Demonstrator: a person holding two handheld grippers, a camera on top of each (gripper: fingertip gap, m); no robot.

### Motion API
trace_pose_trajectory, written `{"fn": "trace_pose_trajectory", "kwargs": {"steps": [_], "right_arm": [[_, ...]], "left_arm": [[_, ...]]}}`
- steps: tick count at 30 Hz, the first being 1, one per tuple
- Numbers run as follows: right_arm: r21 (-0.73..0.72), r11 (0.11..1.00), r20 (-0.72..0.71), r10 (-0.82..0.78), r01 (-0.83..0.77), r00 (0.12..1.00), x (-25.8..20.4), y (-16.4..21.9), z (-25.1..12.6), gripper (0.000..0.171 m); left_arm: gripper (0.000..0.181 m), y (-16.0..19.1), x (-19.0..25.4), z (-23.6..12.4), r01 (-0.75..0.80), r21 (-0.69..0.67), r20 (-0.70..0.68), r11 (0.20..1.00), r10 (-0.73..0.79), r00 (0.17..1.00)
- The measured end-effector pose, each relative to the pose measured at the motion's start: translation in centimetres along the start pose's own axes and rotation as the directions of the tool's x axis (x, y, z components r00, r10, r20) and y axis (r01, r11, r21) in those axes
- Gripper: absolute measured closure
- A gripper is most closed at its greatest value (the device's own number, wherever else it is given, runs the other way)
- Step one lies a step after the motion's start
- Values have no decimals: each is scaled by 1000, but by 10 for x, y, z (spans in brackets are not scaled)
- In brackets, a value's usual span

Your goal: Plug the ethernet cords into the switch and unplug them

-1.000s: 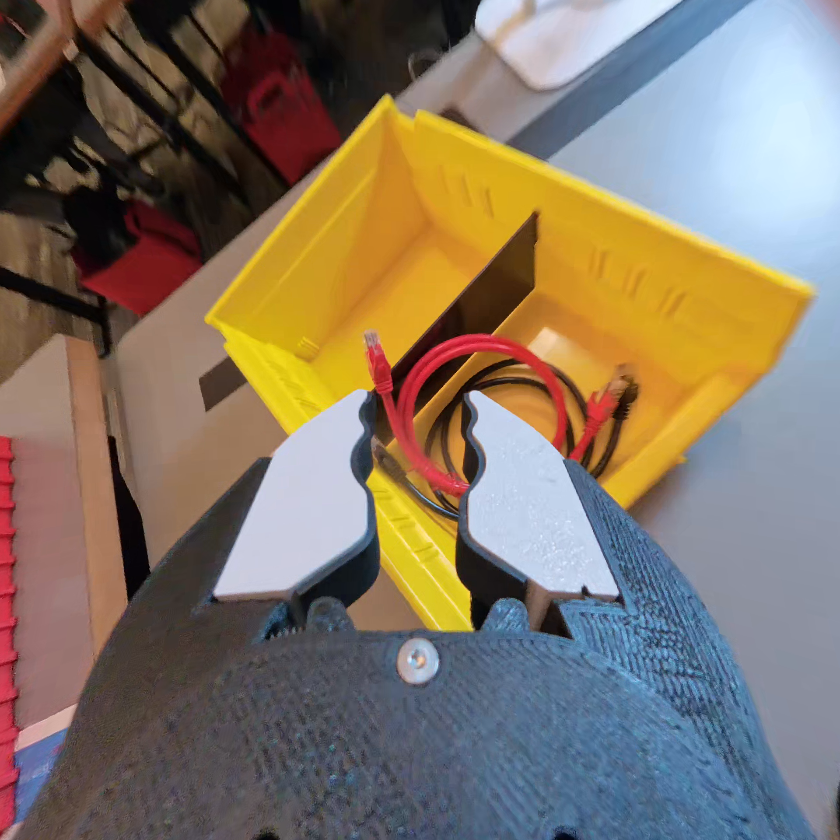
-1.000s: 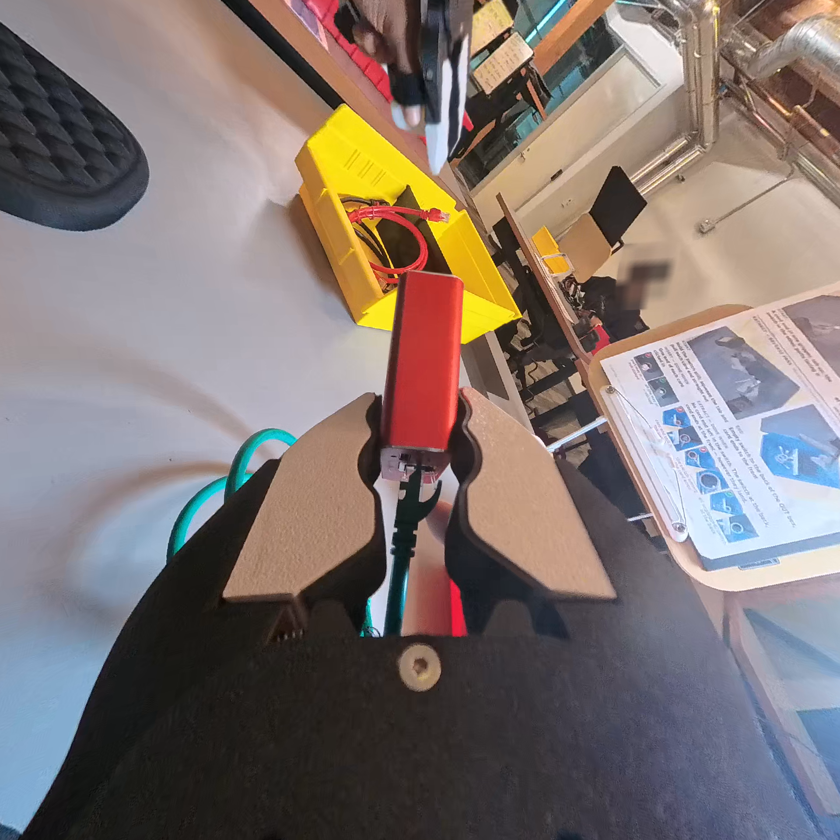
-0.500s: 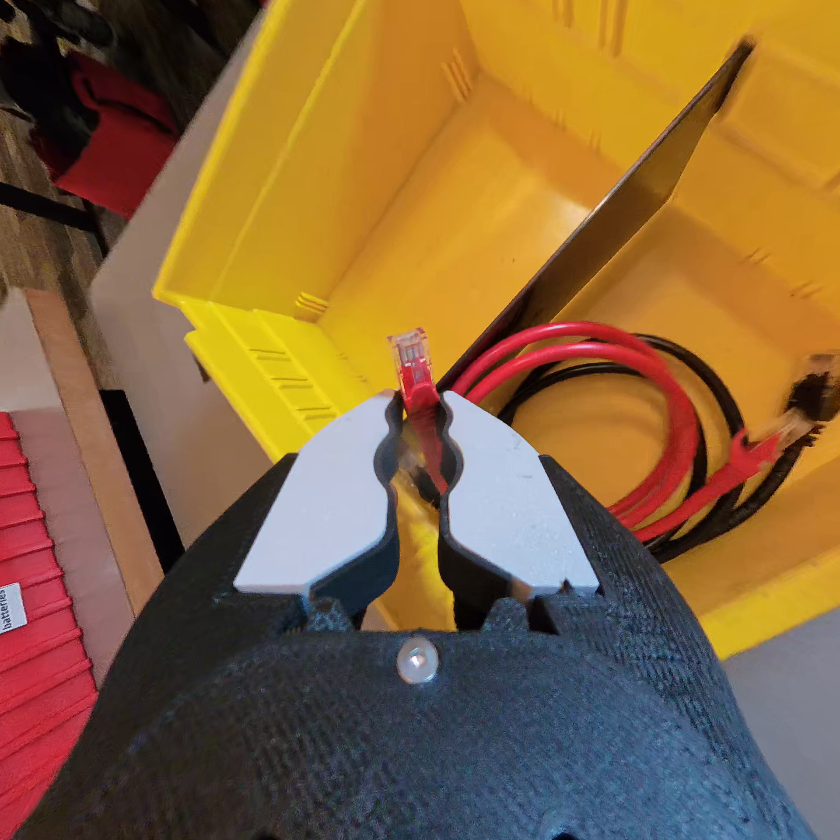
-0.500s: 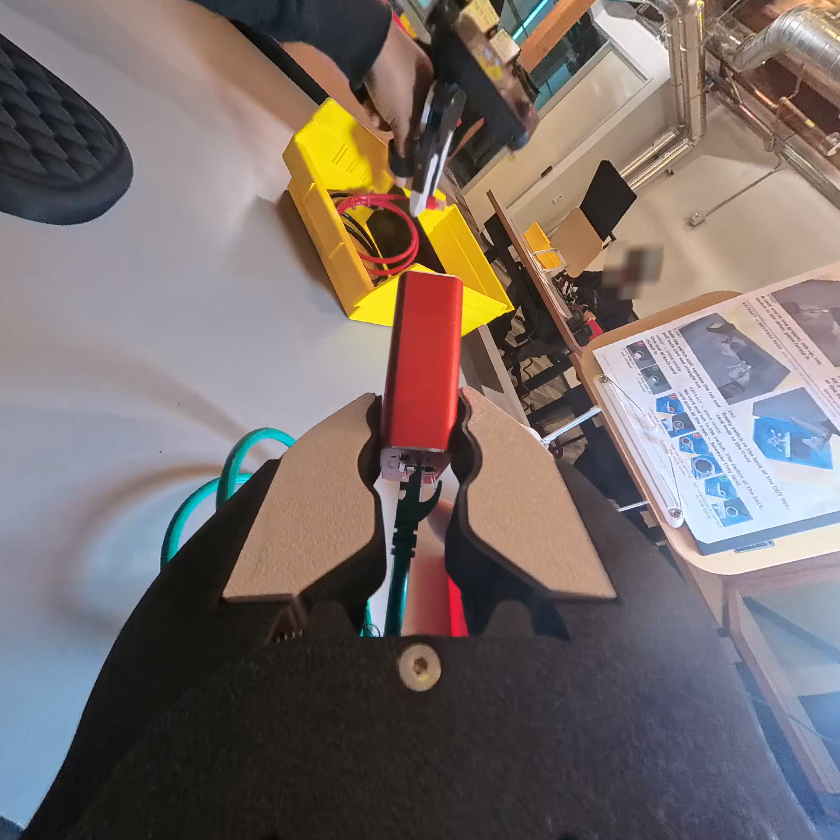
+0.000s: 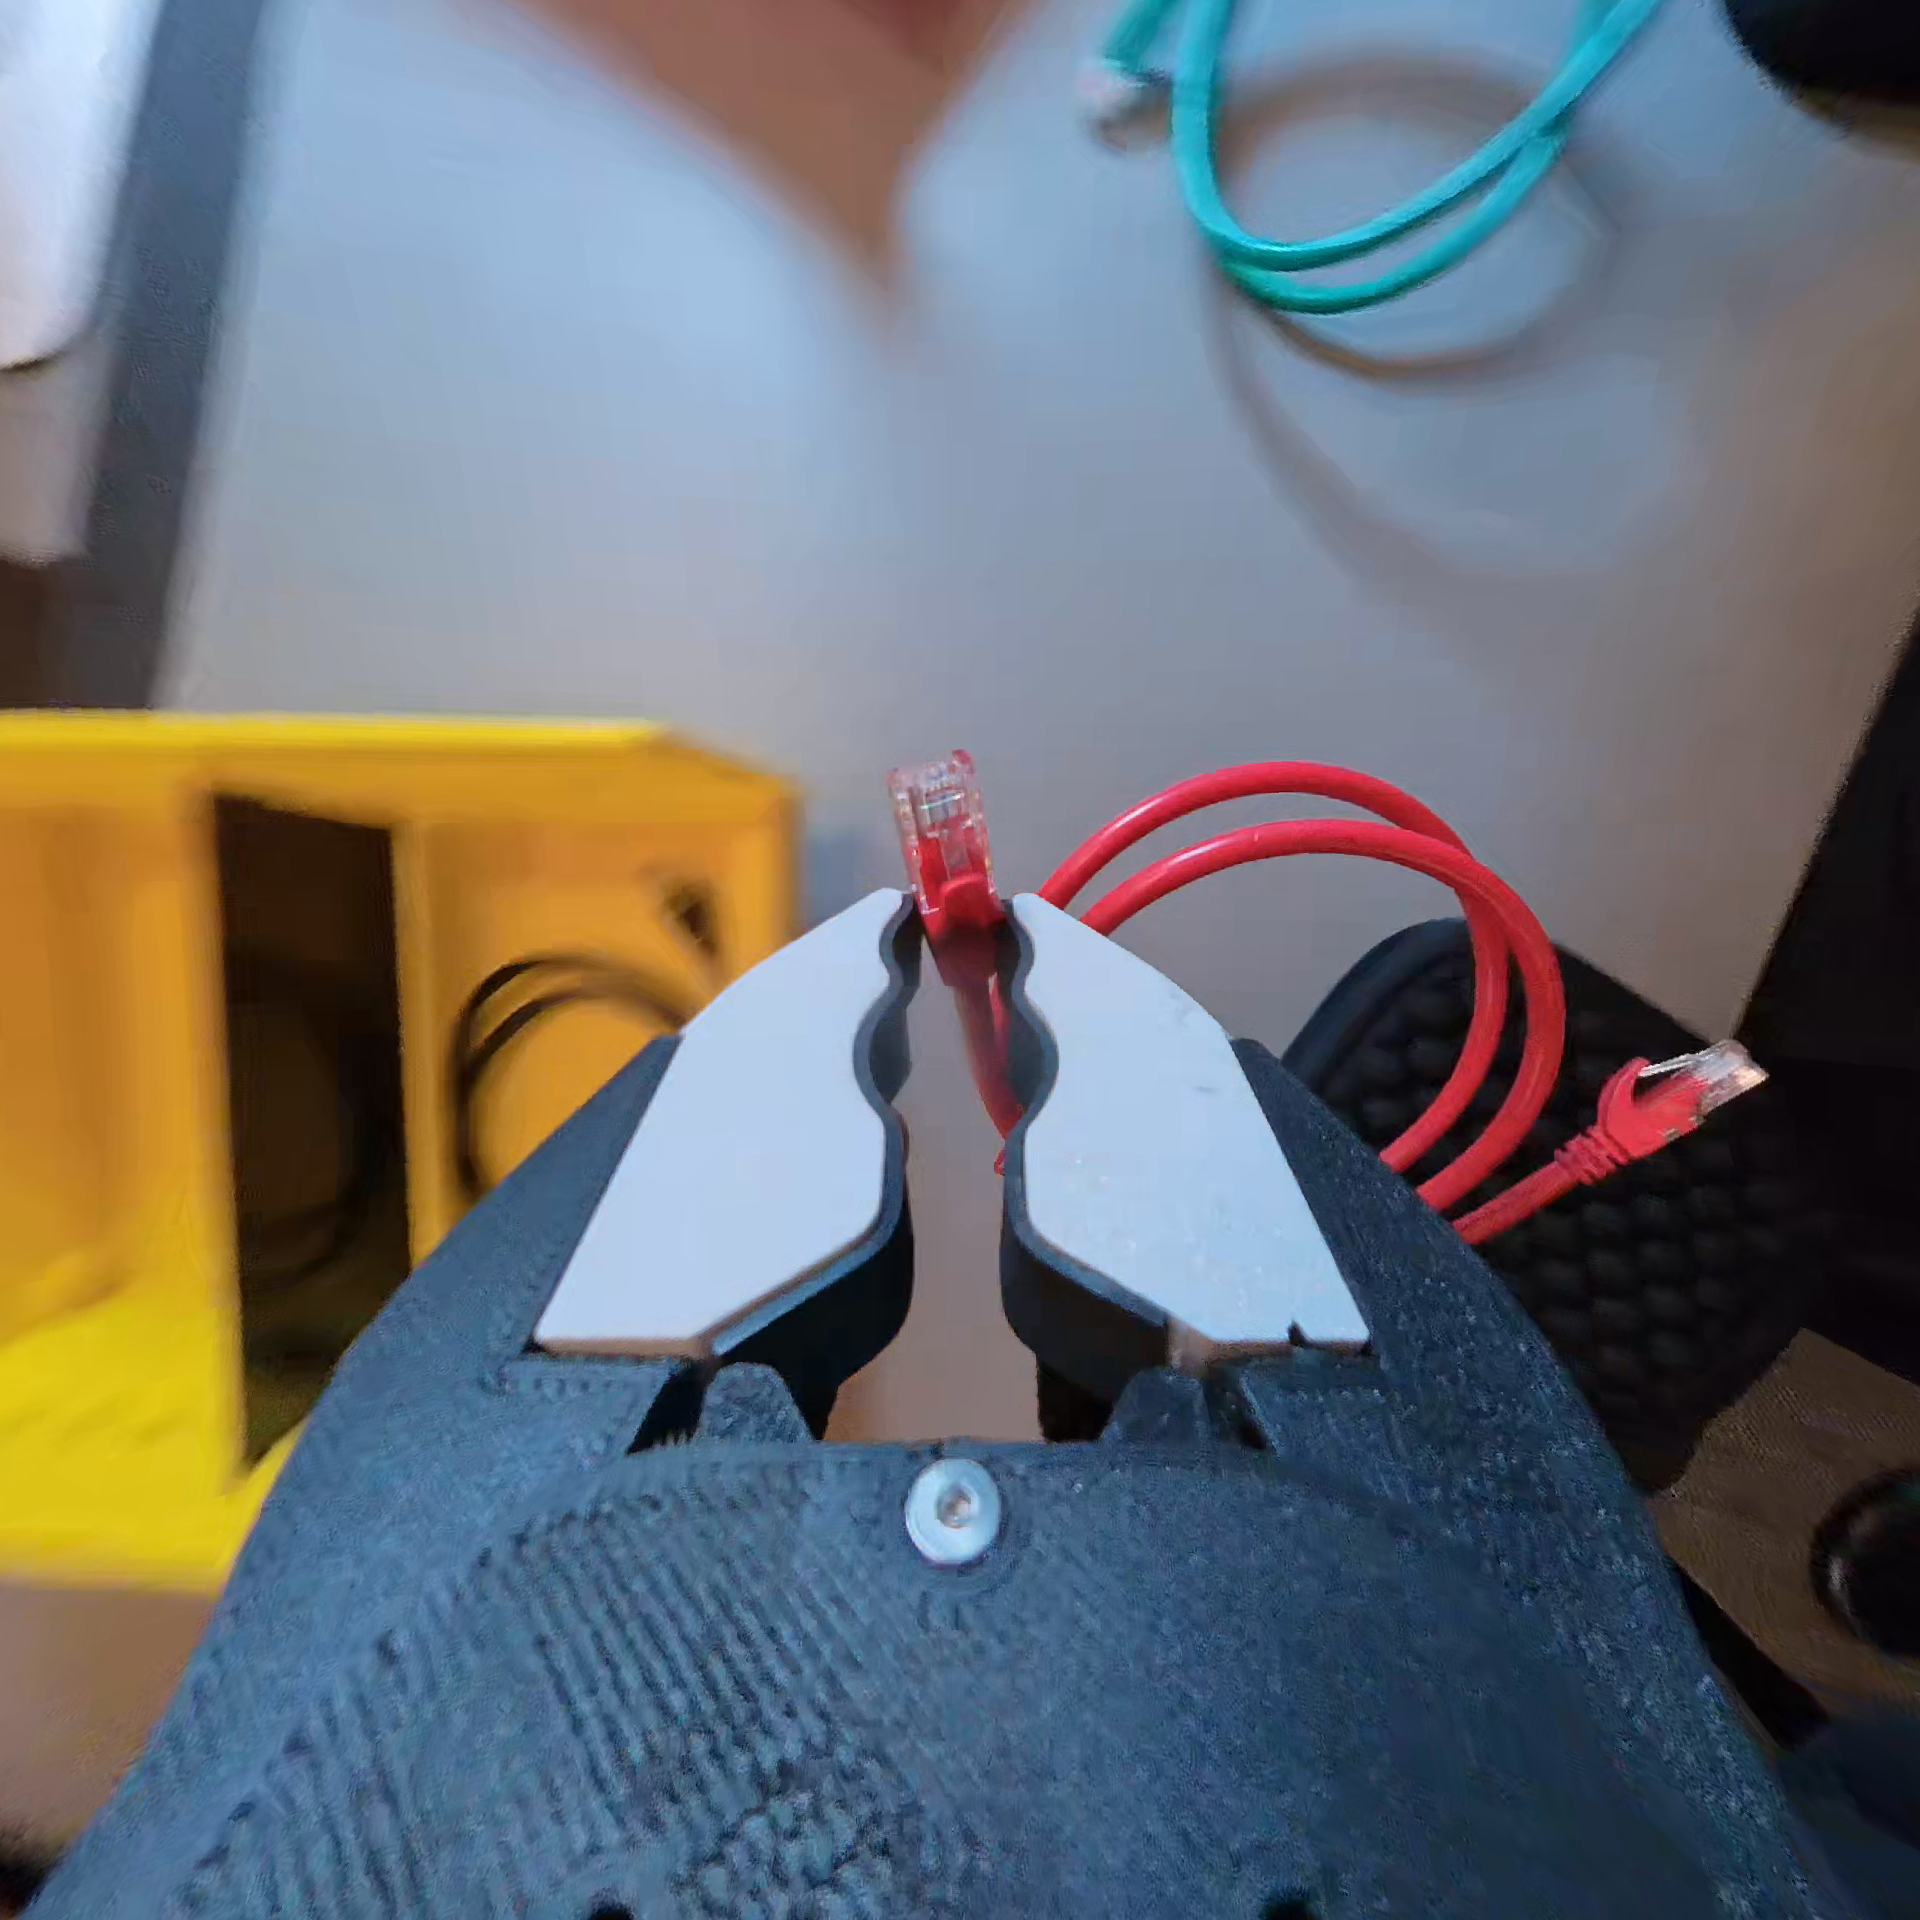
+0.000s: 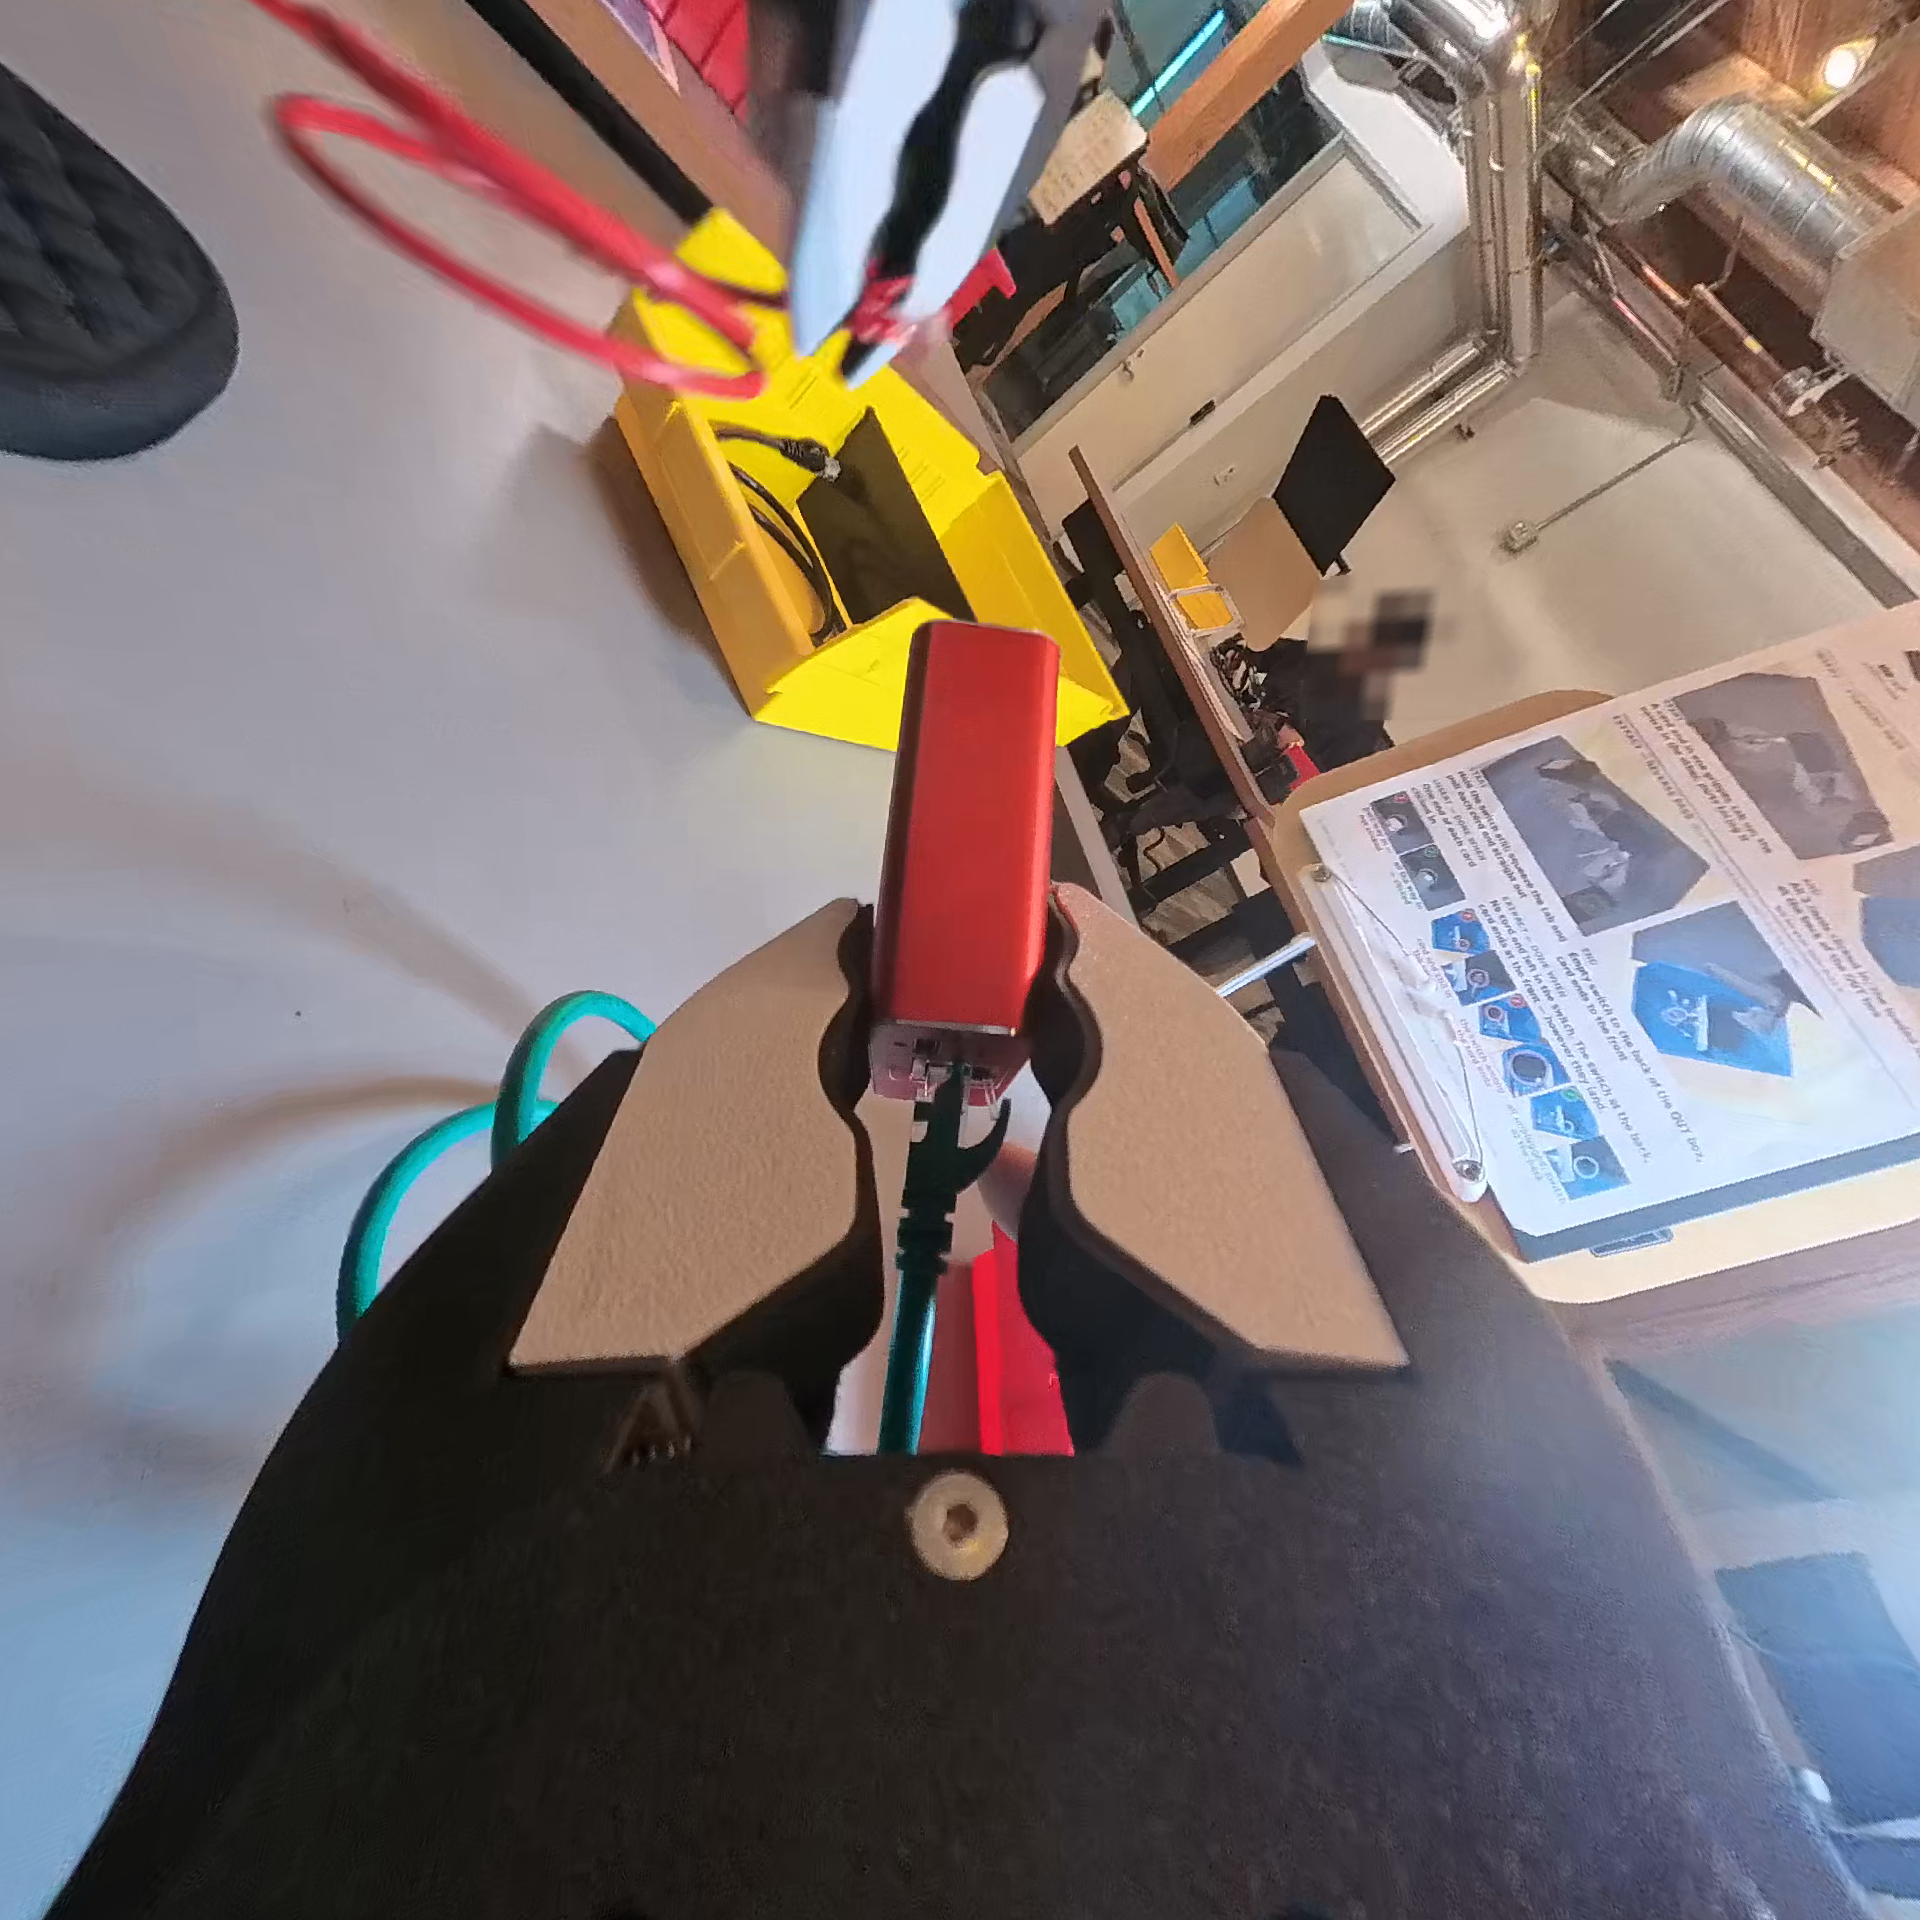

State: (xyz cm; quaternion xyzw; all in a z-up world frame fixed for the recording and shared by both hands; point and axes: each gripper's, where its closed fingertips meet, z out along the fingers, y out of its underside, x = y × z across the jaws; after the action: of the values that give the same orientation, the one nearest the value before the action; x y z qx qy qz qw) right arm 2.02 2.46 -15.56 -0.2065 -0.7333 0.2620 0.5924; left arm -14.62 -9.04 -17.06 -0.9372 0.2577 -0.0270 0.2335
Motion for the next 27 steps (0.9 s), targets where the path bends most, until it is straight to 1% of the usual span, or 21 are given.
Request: {"fn": "trace_pose_trajectory", "kwargs": {"steps": [1, 3, 5, 6, 8, 11, 15, 17, 19, 22, 23, 24, 26, 27], "right_arm": [[-10, 1000, -1, -9, 9, 1000, -1, 3, 1, 143], [-30, 999, 0, -18, 18, 1000, -3, 8, 1, 143], [-38, 999, -1, -13, 13, 1000, -3, 12, 1, 143], [-42, 999, -2, -6, 6, 1000, -2, 15, 1, 143], [-46, 999, -4, 13, -13, 1000, -1, 20, 0, 143], [-45, 998, -6, 36, -36, 999, 0, 25, 0, 143], [-43, 998, -8, 41, -42, 999, 1, 26, -1, 143], [-42, 998, -8, 41, -42, 999, 1, 26, -2, 143], [-41, 998, -6, 41, -41, 999, 1, 26, -2, 143], [-44, 998, -6, 39, -39, 999, 0, 26, -2, 143], [-44, 998, -6, 39, -39, 999, 0, 27, -2, 143], [-44, 998, -6, 39, -39, 999, 0, 26, -2, 143], [-44, 998, -4, 36, -36, 999, 0, 27, -2, 143], [-41, 999, 0, 31, -31, 1000, -1, 27, -2, 143]], "left_arm": [[167, -4, 17, 24, -25, 7, -51, 1000, 26, 998], [167, -12, 43, 72, -47, 32, -113, 998, 51, 992], [168, -21, 57, 108, -46, 80, -119, 996, 55, 991], [168, -27, 61, 120, -41, 107, -121, 993, 54, 991], [168, -38, 62, 133, -37, 168, -74, 985, 49, 996], [168, -47, 56, 138, -55, 221, 26, 974, 51, 998], [165, -47, 53, 135, -88, 254, 119, 963, 59, 991], [165, -47, 55, 135, -91, 281, 127, 955, 57, 990], [161, -44, 57, 139, -87, 277, 117, 957, 56, 992], [160, -43, 57, 141, -86, 285, 120, 955, 54, 991], [162, -43, 56, 141, -90, 287, 129, 954, 55, 990], [170, -44, 54, 141, -98, 288, 139, 953, 60, 989], [170, -42, 52, 138, -112, 271, 150, 956, 73, 986], [170, -43, 51, 132, -96, 276, 121, 956, 64, 991]]}}
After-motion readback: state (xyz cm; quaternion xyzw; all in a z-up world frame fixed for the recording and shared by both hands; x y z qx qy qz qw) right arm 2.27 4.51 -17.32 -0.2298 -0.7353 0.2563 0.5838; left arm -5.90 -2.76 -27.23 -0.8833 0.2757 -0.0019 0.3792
